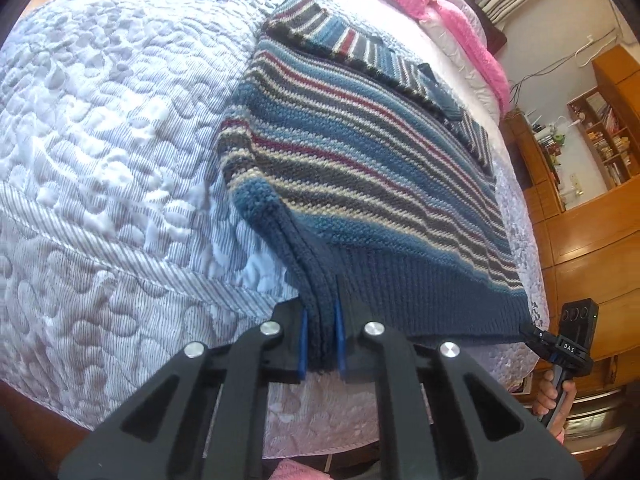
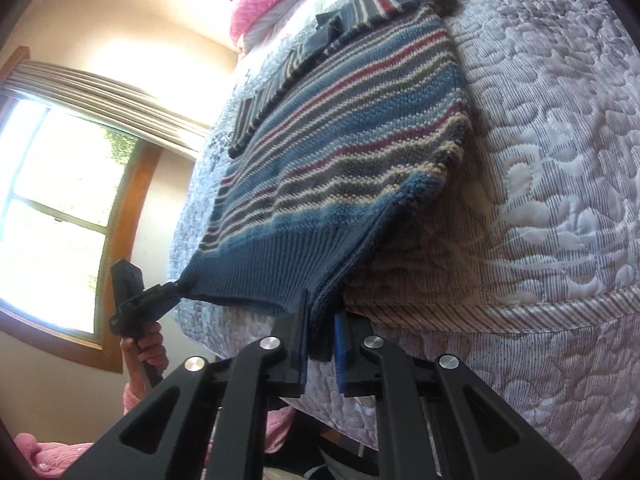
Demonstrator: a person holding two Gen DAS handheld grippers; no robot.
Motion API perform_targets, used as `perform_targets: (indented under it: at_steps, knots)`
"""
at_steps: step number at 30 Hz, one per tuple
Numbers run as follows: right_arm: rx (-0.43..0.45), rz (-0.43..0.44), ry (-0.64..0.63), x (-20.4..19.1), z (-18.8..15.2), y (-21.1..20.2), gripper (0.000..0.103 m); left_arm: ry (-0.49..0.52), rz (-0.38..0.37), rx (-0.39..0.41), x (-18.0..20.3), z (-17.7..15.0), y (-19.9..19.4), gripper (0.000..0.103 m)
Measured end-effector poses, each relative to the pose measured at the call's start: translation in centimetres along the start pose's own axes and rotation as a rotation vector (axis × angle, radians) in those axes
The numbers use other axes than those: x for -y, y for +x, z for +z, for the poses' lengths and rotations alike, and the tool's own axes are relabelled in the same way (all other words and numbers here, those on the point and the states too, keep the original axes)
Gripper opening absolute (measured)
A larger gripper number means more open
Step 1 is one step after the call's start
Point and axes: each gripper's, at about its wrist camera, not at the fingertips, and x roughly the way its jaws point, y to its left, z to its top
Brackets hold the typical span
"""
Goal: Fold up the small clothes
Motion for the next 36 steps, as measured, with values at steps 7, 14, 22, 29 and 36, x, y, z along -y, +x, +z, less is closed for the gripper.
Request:
perform_targets:
  at_steps: [7, 14, 22, 29, 36]
  knots:
    - [0.049, 0.061, -0.007, -1.3, 3.8, -1.5, 0.010, 0.042, -0.012, 0.073, 2.3, 3.6, -1.4, 0.009]
    - [0.085, 0.068, 0.016, -0.6, 9.6, -1.6, 0.010, 0.002, -0.024, 0.131, 2.3, 9.3, -0.3, 0.009]
    - [0.044, 0.059, 0.097, 2.5, 16.7, 2.2, 0.010, -0.038, -0.019, 0.098, 1.5, 14.5, 4.5, 0.009]
    - [0.000, 0.022, 0.127, 4.8, 19.7, 5.3, 0.010, -0.076, 0.004, 0.042, 0.3, 16.9, 8.8, 0.009]
    - [-0.028, 0.010, 0.153, 7.0, 20.5, 7.1, 0.010, -0.075, 0.023, 0.008, -0.4, 17.7, 11.5, 0.009]
